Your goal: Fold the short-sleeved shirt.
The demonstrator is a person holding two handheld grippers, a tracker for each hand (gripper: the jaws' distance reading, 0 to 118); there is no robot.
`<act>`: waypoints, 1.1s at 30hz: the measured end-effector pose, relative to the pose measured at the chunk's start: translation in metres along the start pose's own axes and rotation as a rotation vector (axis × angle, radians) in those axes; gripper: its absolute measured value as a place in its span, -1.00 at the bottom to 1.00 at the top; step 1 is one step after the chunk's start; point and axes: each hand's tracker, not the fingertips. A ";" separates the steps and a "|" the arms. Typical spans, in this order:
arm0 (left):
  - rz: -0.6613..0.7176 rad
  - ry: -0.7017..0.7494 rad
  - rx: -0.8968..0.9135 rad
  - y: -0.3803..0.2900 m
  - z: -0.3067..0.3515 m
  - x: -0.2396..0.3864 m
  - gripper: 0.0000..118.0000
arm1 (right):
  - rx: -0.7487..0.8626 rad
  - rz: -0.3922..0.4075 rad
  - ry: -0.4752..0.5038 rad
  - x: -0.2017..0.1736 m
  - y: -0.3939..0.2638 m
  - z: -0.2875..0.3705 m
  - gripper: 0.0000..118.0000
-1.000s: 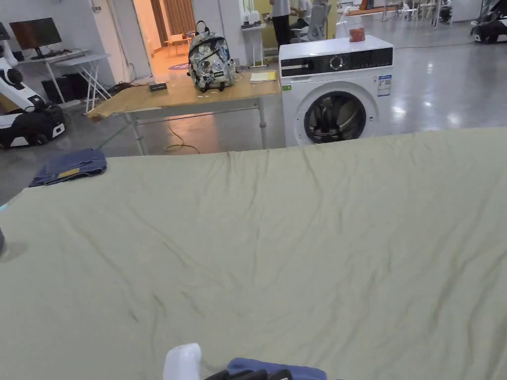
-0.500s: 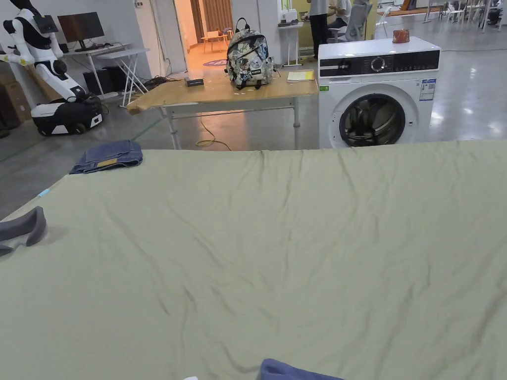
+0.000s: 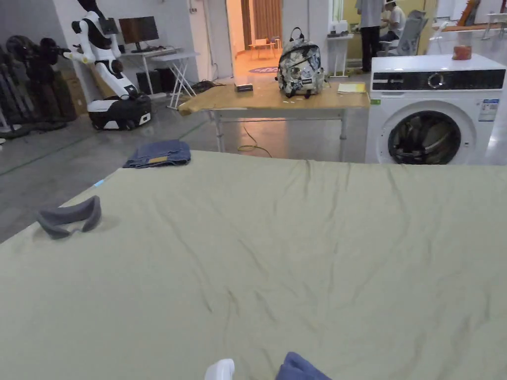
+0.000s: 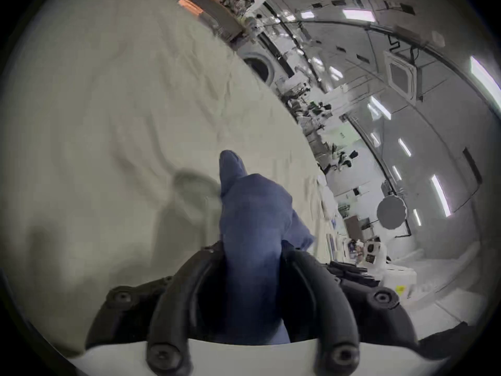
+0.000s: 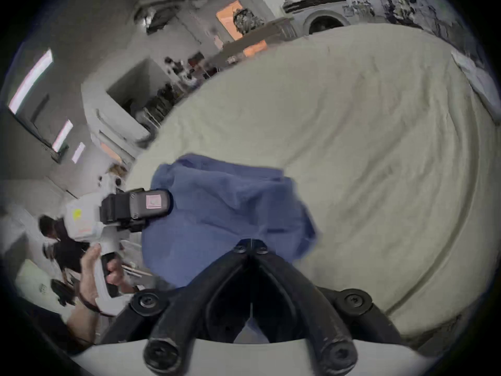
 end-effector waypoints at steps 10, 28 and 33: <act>-0.030 0.577 0.319 0.134 0.203 -0.072 -0.51 | 0.088 -0.043 0.067 0.011 -0.001 0.026 -1.00; -0.512 0.498 0.626 0.110 0.237 0.076 0.53 | 0.427 0.244 -0.209 -0.011 0.013 0.116 -1.00; -0.645 0.296 0.719 0.048 0.207 0.160 0.53 | 0.621 0.349 -0.309 -0.043 0.038 0.149 -1.00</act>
